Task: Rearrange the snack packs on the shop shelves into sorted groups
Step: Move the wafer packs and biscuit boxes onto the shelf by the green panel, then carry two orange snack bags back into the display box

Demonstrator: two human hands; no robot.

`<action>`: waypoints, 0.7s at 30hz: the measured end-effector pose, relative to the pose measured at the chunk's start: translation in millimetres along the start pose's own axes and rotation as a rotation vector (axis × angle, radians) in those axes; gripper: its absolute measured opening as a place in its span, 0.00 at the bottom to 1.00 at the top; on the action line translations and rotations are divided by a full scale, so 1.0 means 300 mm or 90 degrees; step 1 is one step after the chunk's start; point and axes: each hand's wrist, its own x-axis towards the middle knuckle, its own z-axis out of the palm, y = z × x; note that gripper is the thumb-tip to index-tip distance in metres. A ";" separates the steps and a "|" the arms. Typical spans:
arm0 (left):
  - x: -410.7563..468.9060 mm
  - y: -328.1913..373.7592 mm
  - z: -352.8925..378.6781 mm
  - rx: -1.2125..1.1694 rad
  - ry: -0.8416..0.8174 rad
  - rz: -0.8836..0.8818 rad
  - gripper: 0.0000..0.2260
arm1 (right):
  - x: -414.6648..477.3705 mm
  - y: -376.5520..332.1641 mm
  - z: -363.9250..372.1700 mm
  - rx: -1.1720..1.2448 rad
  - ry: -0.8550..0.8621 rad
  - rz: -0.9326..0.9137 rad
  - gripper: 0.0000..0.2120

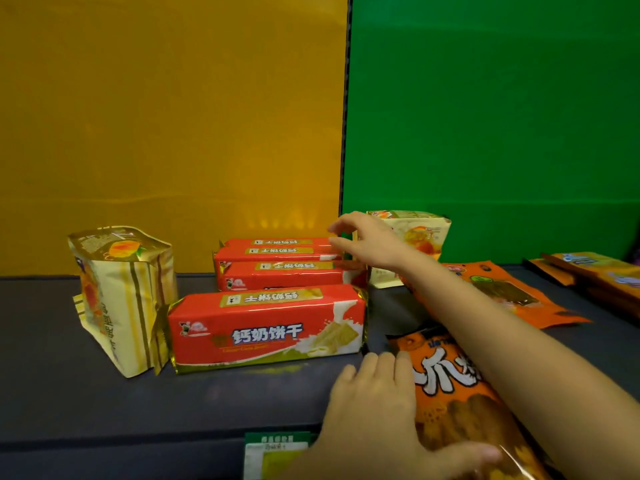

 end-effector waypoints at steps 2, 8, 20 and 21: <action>0.037 0.026 0.024 -0.051 -0.014 -0.040 0.52 | -0.030 0.030 -0.058 0.010 0.035 0.030 0.13; 0.079 0.025 0.069 -0.274 -0.023 -0.060 0.63 | -0.239 0.219 -0.235 -0.074 0.033 0.255 0.22; 0.080 0.056 0.089 -0.667 0.002 0.092 0.50 | -0.449 0.333 -0.235 0.109 -0.207 0.455 0.34; 0.078 0.053 0.089 -0.683 0.007 0.091 0.51 | -0.451 0.328 -0.234 0.125 -0.198 0.462 0.33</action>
